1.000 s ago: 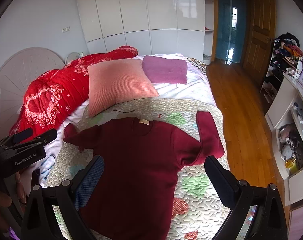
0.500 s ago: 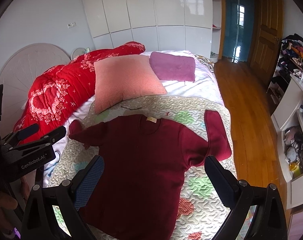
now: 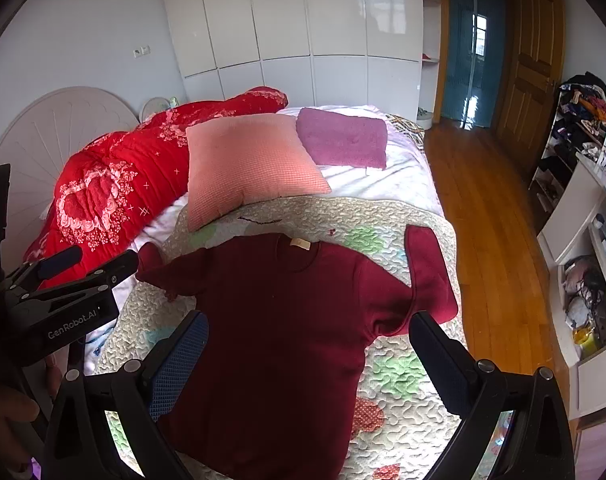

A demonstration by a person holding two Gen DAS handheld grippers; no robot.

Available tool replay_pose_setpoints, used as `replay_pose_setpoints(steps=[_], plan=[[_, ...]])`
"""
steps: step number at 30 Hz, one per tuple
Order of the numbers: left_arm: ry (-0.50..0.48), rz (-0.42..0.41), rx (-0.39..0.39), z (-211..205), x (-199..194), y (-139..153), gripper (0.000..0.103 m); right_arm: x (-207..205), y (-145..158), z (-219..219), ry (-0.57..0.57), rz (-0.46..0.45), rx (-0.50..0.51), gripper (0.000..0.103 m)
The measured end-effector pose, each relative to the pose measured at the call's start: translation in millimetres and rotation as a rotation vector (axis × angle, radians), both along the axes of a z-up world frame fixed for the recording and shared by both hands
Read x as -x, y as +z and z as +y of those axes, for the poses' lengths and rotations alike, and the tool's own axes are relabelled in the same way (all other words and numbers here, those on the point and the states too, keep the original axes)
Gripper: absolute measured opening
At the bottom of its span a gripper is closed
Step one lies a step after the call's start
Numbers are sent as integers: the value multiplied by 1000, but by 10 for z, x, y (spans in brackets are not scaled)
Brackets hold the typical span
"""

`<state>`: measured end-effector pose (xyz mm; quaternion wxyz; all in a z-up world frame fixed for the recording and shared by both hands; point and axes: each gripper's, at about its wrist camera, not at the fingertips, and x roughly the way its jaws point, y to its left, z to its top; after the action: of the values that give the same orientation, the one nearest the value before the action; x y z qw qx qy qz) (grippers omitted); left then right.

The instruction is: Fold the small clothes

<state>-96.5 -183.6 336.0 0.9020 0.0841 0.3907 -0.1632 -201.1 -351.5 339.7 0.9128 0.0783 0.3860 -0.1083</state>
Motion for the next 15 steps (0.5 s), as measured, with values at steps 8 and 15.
replay_pose_setpoints(steps=[8,15], plan=[[9,4,23,24,-6,16,88,-11,36,36,6,6,5,100],[10,8,15,45,-23,-2,88,-51,-30,65,17,28,-19,100]])
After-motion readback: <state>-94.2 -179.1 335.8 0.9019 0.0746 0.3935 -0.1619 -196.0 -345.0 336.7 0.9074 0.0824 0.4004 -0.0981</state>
